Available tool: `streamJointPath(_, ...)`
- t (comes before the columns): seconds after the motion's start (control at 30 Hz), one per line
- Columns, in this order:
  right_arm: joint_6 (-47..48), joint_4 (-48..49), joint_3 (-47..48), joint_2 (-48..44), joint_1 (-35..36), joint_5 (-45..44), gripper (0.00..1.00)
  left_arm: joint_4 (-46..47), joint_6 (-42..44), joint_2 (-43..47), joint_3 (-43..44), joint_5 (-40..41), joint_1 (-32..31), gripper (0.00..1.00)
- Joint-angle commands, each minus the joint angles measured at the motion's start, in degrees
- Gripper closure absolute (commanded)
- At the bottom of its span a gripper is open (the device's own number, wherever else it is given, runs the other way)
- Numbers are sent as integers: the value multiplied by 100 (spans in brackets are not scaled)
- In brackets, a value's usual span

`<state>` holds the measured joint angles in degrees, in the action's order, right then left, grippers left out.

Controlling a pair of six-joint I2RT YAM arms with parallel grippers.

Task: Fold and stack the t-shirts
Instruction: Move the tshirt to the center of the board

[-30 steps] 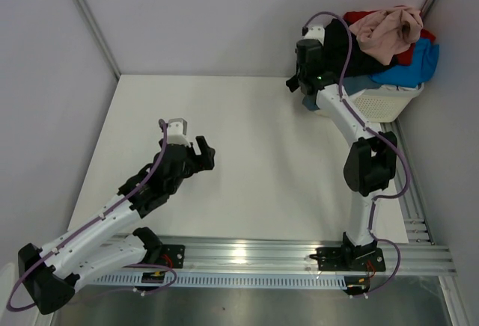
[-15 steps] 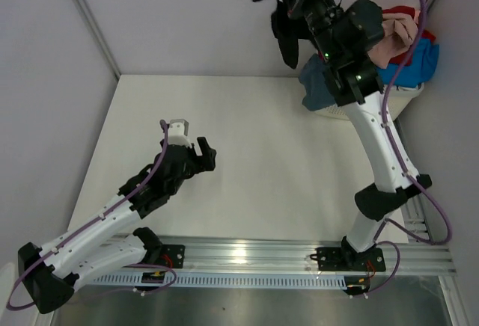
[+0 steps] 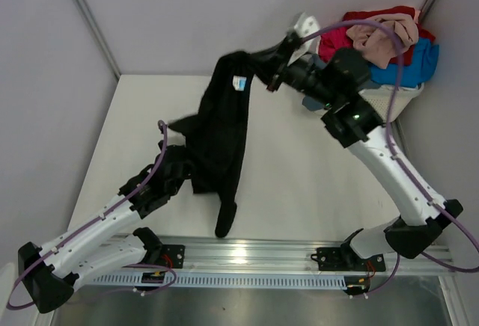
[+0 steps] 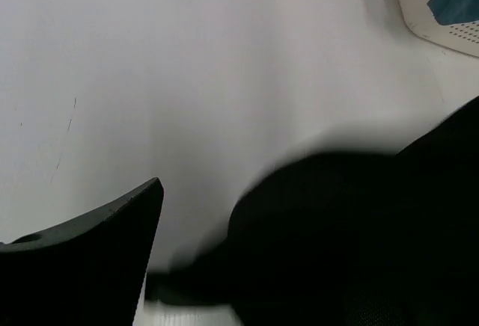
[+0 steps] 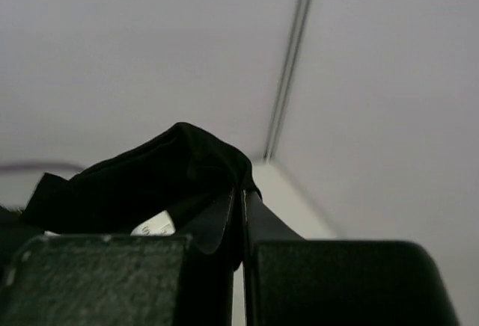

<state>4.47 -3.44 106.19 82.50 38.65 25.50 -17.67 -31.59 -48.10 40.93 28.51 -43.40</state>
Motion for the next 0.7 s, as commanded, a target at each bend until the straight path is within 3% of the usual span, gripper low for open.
streamJointPath(0.0,-752,869,-2435,-119,-278,-694,100,-78,-242,98,91,357,-55,13)
streamJointPath(0.2,-720,1205,-4236,-717,-359,-2678,100,-131,-295,73,91,401,-55,13)
streamJointPath(0.3,-781,1215,-4765,-832,-174,-4916,100,-184,-303,11,126,374,-64,13)
streamJointPath(0.33,-911,1162,-4870,-815,-130,-6062,100,-210,-330,-15,117,366,-55,13)
streamJointPath(0.4,-1114,890,-4897,-753,-121,-7349,100,-219,-339,-51,152,331,-64,13)
streamJointPath(0.5,-1361,810,-5081,-796,-112,-8338,100,-228,-365,-103,144,269,-64,13)
streamJointPath(0.67,-1614,803,-5372,-946,-313,-8921,100,-307,-409,-217,179,146,-72,13)
